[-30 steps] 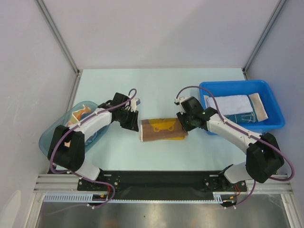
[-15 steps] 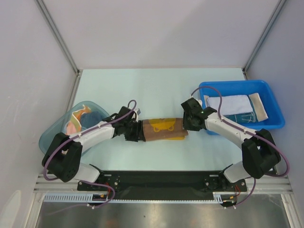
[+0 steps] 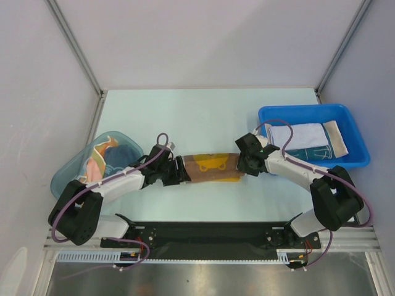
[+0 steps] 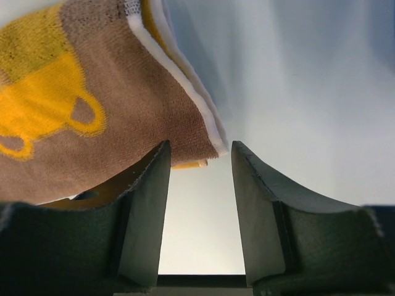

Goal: Fold and stack the towels
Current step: Fold the towel

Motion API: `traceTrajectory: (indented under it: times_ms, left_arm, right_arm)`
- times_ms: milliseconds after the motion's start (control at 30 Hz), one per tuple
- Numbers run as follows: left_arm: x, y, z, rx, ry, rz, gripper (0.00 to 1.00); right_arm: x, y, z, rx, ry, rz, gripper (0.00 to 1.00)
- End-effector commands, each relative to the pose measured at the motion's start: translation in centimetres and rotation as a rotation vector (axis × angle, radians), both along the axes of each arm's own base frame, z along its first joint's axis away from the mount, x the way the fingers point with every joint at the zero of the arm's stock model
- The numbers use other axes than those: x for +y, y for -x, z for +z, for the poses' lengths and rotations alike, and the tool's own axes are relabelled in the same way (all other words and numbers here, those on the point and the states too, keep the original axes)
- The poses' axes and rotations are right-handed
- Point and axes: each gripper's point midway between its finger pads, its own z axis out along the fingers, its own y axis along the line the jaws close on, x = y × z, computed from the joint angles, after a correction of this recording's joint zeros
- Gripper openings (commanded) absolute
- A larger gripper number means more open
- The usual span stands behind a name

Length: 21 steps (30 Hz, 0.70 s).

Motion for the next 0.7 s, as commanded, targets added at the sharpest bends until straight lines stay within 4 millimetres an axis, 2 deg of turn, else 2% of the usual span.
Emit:
traceTrajectory:
  times_ms: [0, 333, 467, 633, 667]
  left_arm:
    - [-0.7, -1.3, 1.0, -0.046, 0.049, 0.057, 0.63]
    - [-0.9, -1.3, -0.3, -0.014, 0.039, 0.088, 0.57]
    - [-0.8, -1.3, -0.8, -0.009, 0.035, 0.109, 0.5]
    - [-0.9, -1.1, -1.2, 0.005, 0.036, 0.113, 0.41]
    - [-0.9, -1.1, -1.3, 0.006, 0.034, 0.114, 0.35]
  right_arm:
    - [0.4, -0.5, -0.8, -0.011, -0.023, -0.054, 0.49]
    - [0.4, 0.3, -2.2, 0.015, -0.033, -0.093, 0.46]
    - [0.4, 0.6, -2.5, 0.014, -0.033, -0.1, 0.43]
    - [0.2, 0.5, -2.3, 0.002, -0.03, -0.105, 0.28]
    - [0.1, 0.5, -2.3, 0.0, -0.028, -0.105, 0.25]
